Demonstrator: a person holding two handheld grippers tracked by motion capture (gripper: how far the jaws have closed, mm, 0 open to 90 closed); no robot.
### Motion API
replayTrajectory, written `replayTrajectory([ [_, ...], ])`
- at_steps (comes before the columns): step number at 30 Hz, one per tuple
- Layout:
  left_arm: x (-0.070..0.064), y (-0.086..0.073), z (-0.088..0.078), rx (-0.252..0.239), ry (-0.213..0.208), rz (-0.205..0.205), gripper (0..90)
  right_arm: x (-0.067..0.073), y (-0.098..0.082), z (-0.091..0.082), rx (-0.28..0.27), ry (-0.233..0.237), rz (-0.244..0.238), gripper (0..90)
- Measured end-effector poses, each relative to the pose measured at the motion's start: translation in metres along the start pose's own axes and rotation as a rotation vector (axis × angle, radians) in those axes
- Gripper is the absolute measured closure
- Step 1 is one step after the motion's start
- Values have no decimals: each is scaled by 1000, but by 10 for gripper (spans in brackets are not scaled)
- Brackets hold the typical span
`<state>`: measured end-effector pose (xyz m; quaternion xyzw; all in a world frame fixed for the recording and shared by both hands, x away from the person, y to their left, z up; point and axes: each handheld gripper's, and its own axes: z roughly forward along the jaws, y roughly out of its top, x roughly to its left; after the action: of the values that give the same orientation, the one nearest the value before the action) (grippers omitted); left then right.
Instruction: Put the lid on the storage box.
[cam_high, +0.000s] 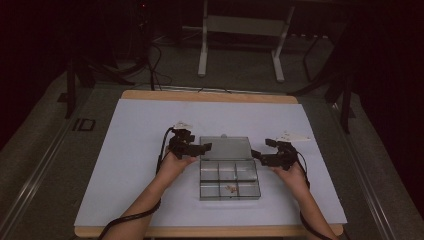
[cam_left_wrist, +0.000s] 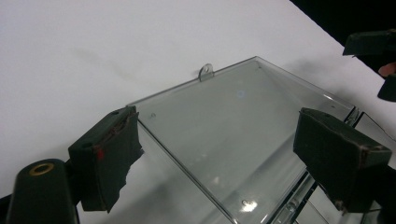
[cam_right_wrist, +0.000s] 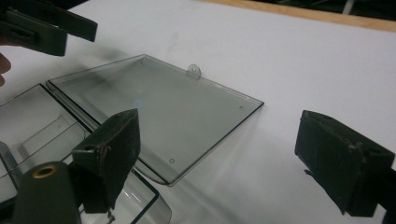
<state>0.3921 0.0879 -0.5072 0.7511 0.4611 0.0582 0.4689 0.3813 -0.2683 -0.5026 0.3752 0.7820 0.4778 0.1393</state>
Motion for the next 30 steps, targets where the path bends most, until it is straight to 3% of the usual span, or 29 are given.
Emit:
replayTrajectory([
  [3, 2, -2, 4, 24, -17, -29, 158, 1, 1, 4, 16, -4, -5, 146],
  [8, 1, -8, 9, 72, 9, -52, 177, 2, 1, 9, 27, 2, -5, 148],
  [14, 6, -12, 14, 101, 3, -106, 202, 5, 2, 15, 43, 3, -4, 148],
  [20, 5, -15, 20, 133, -46, -126, 213, 7, 2, 20, 54, 7, -11, 149],
  [24, 4, -15, 21, 134, -64, -127, 232, 9, 3, 21, 63, 10, -15, 151],
  [29, 7, -16, 22, 132, -103, -162, 273, 9, 3, 21, 65, 15, -13, 156],
  [30, 6, -16, 21, 121, -103, -148, 292, 9, 2, 21, 67, 15, -12, 156],
])
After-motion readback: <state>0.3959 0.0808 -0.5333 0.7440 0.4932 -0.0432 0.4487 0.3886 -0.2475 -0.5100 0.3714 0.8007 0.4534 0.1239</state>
